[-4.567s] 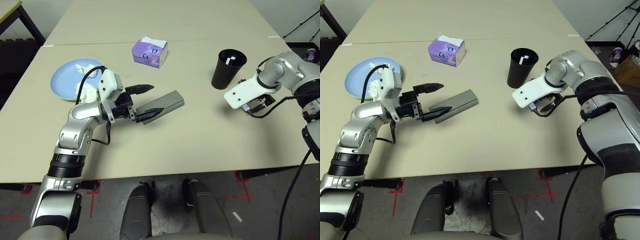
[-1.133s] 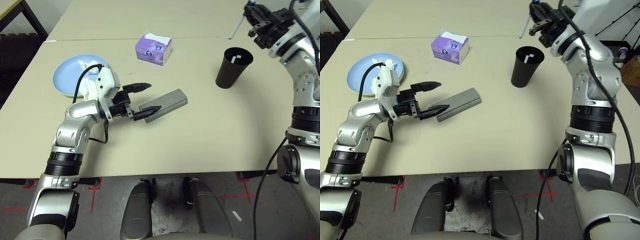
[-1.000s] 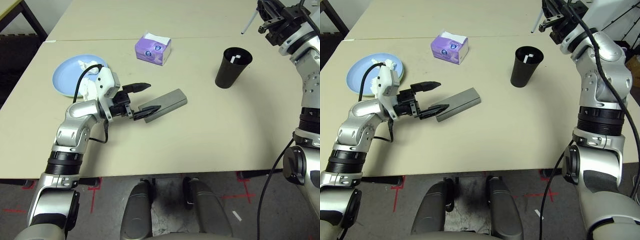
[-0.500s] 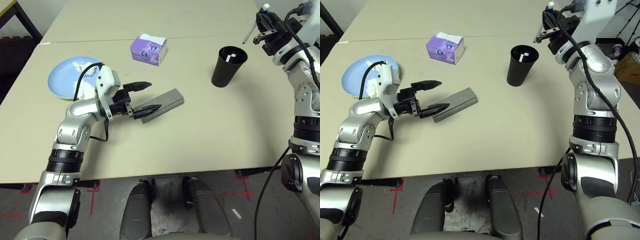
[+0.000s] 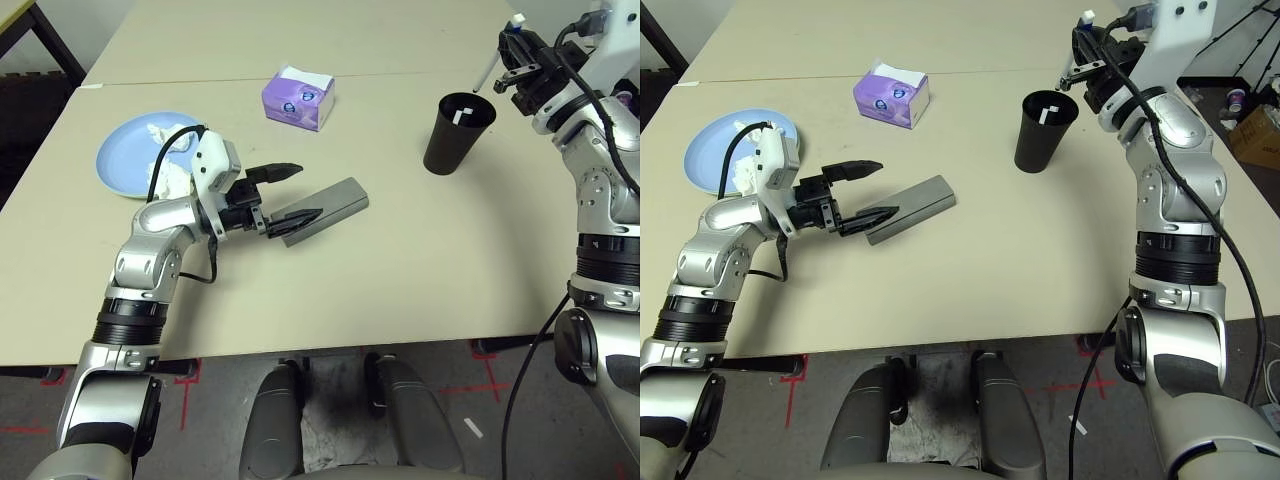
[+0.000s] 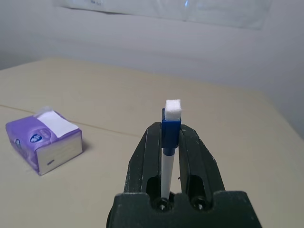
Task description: Organize and tidy the items on the table.
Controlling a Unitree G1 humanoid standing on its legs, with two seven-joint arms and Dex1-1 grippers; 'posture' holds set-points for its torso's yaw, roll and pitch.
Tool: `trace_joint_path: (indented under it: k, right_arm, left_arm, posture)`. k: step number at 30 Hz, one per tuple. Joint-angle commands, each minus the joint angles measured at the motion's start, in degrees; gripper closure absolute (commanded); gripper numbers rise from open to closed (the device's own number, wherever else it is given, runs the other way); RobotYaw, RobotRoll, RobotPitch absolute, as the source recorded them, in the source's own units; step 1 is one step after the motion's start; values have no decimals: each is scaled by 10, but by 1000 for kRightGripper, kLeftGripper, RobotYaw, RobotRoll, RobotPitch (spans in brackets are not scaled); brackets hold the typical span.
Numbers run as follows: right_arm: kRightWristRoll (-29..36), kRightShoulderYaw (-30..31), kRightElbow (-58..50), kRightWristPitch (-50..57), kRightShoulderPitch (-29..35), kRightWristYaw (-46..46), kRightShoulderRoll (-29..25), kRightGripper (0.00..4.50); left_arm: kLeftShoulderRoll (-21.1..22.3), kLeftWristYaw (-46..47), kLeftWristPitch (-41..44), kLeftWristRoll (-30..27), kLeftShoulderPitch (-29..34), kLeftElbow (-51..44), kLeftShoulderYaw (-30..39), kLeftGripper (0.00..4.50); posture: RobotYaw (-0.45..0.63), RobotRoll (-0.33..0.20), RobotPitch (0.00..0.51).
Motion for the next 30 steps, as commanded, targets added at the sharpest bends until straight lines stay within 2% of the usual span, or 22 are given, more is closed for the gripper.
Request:
trace_joint_path:
  k: [1,10,11,20,30]
  right_arm:
    - [13,1,-16,24,13,-1,3,3414]
    - [14,3,-10,22,11,4,0,167]
    - [15,3,-8,22,10,5,0,25]
    - [54,-18,16,19,14,25,7,25]
    - [60,-18,33,-64,56,63,11,25]
  left_arm:
    - [0,1,6,1,7,-13,-4,0]
    - [-1,6,9,0,8,-17,-1,0]
    - [0,6,9,0,8,-17,-1,0]
    - [3,13,8,1,15,-15,5,0]
    - [9,8,7,-8,20,-39,9,0]
  posture:
    - [-6,0,189]
    - [-4,0,185]
    - [-3,0,185]
    - [8,0,179]
    - [18,0,171]
